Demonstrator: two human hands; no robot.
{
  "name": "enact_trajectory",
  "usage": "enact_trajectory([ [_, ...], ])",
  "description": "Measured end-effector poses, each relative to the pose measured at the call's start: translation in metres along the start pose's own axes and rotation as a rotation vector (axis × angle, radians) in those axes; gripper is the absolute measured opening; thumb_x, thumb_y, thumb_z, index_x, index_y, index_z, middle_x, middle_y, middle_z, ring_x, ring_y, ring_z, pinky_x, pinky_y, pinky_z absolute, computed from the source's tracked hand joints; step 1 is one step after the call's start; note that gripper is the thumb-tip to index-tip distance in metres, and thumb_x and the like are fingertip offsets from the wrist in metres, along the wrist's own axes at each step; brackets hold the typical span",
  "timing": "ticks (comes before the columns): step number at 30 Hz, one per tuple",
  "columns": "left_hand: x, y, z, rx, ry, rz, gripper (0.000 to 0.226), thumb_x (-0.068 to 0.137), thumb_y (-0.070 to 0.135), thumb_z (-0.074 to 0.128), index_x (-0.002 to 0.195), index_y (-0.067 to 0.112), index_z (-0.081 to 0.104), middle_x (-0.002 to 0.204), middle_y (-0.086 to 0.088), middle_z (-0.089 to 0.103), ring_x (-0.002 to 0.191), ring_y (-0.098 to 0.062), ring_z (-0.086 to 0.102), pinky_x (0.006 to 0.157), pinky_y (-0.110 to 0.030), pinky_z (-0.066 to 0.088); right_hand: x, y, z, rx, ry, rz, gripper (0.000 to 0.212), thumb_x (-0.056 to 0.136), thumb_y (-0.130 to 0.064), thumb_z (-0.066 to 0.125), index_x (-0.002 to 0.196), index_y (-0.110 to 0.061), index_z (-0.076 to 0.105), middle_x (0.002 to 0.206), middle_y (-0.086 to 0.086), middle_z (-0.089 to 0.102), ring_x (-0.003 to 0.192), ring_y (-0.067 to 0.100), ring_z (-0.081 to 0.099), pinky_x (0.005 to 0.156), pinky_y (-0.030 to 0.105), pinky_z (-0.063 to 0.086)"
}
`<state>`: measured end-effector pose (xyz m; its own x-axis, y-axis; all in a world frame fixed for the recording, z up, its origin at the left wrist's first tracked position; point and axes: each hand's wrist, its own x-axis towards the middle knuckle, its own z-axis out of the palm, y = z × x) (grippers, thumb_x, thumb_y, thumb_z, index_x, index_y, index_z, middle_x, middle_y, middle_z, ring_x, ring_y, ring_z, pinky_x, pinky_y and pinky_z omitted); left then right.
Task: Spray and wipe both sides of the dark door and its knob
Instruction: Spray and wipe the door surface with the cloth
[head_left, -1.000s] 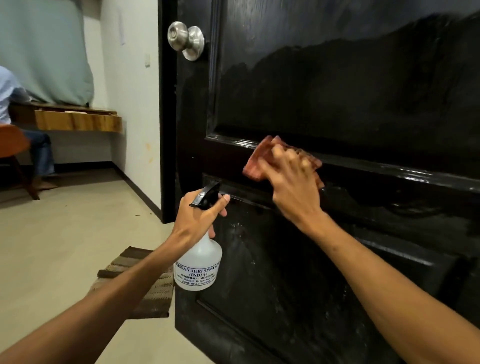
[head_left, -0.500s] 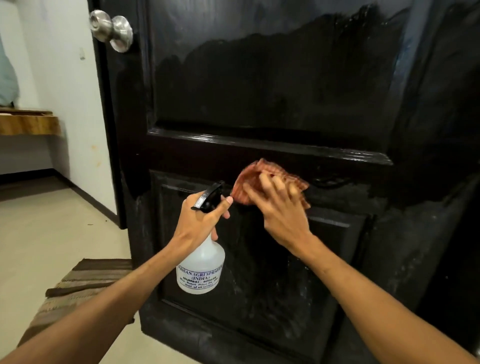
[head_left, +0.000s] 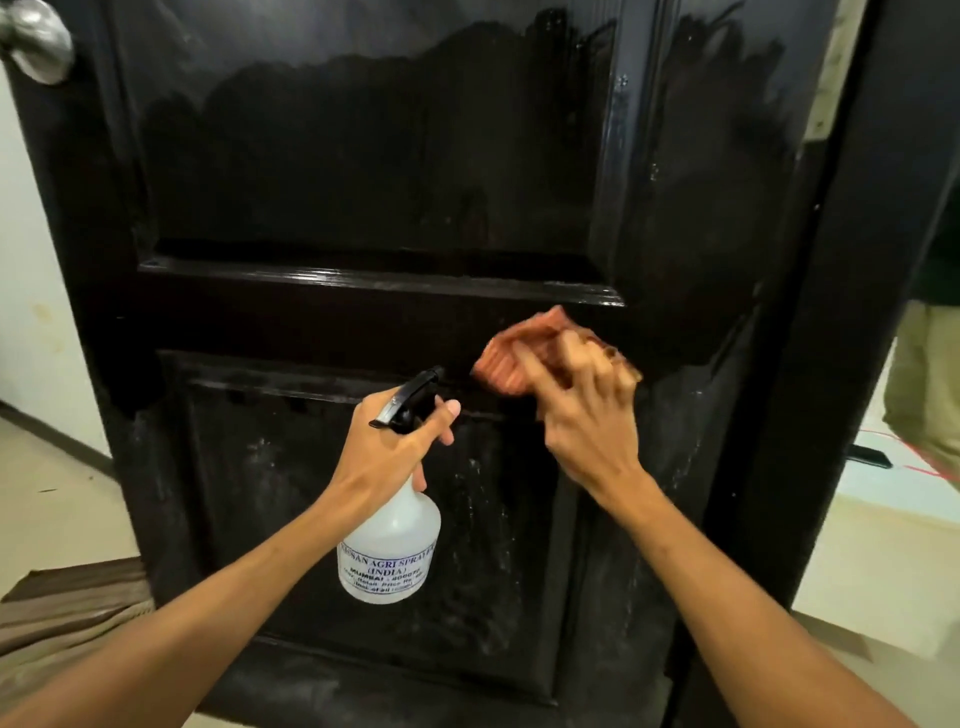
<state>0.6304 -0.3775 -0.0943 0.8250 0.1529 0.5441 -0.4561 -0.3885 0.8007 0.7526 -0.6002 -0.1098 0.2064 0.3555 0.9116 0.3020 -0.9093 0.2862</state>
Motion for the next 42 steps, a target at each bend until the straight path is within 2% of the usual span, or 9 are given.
enact_trajectory([
  [3, -0.001, 0.008, 0.020, -0.021, -0.032, 0.017, 0.022, 0.101, 0.028, 0.069, 0.090, 0.009, 0.069, 0.085, -0.008, 0.077, 0.037, -0.032, 0.054, 0.064, -0.062, 0.059, 0.016, 0.022, -0.018, 0.069, 0.049, 0.352, 0.069, 0.091, -0.022, 0.054, 0.157, -0.039, 0.038, 0.156, 0.012, 0.023, 0.140, 0.035, 0.029, 0.112, 0.053, 0.024],
  [8, -0.005, 0.019, 0.047, -0.056, -0.072, 0.020, 0.019, 0.101, 0.027, 0.070, 0.093, 0.009, 0.070, 0.084, -0.010, 0.077, 0.036, -0.027, 0.053, 0.059, -0.061, 0.058, -0.035, 0.030, -0.010, -0.020, -0.073, -0.144, 0.062, 0.098, -0.030, 0.051, 0.157, -0.040, 0.037, 0.158, 0.010, 0.025, 0.141, 0.031, 0.030, 0.109, 0.048, 0.028],
  [13, -0.004, 0.023, 0.070, -0.070, -0.119, 0.027, 0.019, 0.101, 0.028, 0.069, 0.094, 0.011, 0.070, 0.085, -0.010, 0.077, 0.036, -0.026, 0.054, 0.059, -0.054, 0.061, 0.008, 0.084, -0.034, 0.070, 0.068, 0.381, 0.064, 0.098, -0.029, 0.051, 0.159, -0.037, 0.034, 0.158, 0.011, 0.015, 0.144, 0.034, 0.024, 0.115, 0.052, 0.024],
  [22, -0.018, 0.022, 0.100, -0.104, -0.170, -0.016, 0.019, 0.100, 0.028, 0.070, 0.090, 0.011, 0.070, 0.086, -0.009, 0.077, 0.037, -0.028, 0.052, 0.060, -0.064, 0.058, -0.127, 0.062, -0.007, 0.039, -0.090, 0.179, 0.068, 0.090, -0.026, 0.059, 0.154, -0.039, 0.041, 0.156, 0.013, 0.021, 0.138, 0.038, 0.030, 0.114, 0.053, 0.024],
  [28, -0.018, 0.014, 0.098, -0.104, -0.142, -0.008, 0.020, 0.100, 0.029, 0.070, 0.089, 0.012, 0.070, 0.085, -0.011, 0.076, 0.037, -0.025, 0.054, 0.065, -0.066, 0.058, -0.026, 0.086, -0.026, 0.108, 0.130, 0.527, 0.061, 0.099, -0.026, 0.049, 0.158, -0.035, 0.037, 0.159, 0.014, 0.015, 0.146, 0.037, 0.019, 0.120, 0.052, 0.013],
  [34, -0.014, -0.001, 0.058, -0.089, -0.037, -0.013, 0.019, 0.100, 0.028, 0.071, 0.088, 0.013, 0.070, 0.084, -0.012, 0.076, 0.037, -0.028, 0.055, 0.077, -0.056, 0.063, -0.063, 0.026, 0.004, 0.020, -0.034, -0.041, 0.072, 0.079, -0.025, 0.070, 0.146, -0.038, 0.045, 0.155, 0.011, 0.029, 0.137, 0.035, 0.033, 0.109, 0.051, 0.025],
  [36, -0.013, -0.008, 0.044, -0.078, -0.014, -0.006, 0.020, 0.100, 0.029, 0.070, 0.086, 0.014, 0.070, 0.084, -0.010, 0.077, 0.038, -0.035, 0.056, 0.073, -0.039, 0.063, -0.023, 0.021, -0.005, 0.092, 0.029, 0.109, 0.064, 0.080, -0.021, 0.067, 0.141, -0.034, 0.052, 0.157, 0.011, 0.026, 0.138, 0.035, 0.031, 0.111, 0.051, 0.022],
  [39, -0.011, -0.019, 0.020, -0.056, 0.048, -0.011, 0.021, 0.101, 0.028, 0.069, 0.085, 0.013, 0.069, 0.084, -0.009, 0.077, 0.037, -0.034, 0.056, 0.070, -0.038, 0.062, 0.024, -0.019, -0.008, 0.168, 0.085, 0.396, 0.061, 0.090, -0.020, 0.056, 0.149, -0.032, 0.048, 0.159, 0.016, 0.021, 0.141, 0.038, 0.027, 0.112, 0.055, 0.019],
  [42, -0.011, -0.026, -0.003, -0.025, 0.110, -0.023, 0.022, 0.101, 0.026, 0.070, 0.085, 0.011, 0.069, 0.082, -0.010, 0.076, 0.036, -0.031, 0.056, 0.067, -0.046, 0.062, 0.036, -0.081, 0.013, 0.108, 0.009, 0.037, 0.071, 0.085, -0.028, 0.062, 0.153, -0.032, 0.046, 0.158, 0.017, 0.025, 0.139, 0.037, 0.030, 0.108, 0.053, 0.024],
])
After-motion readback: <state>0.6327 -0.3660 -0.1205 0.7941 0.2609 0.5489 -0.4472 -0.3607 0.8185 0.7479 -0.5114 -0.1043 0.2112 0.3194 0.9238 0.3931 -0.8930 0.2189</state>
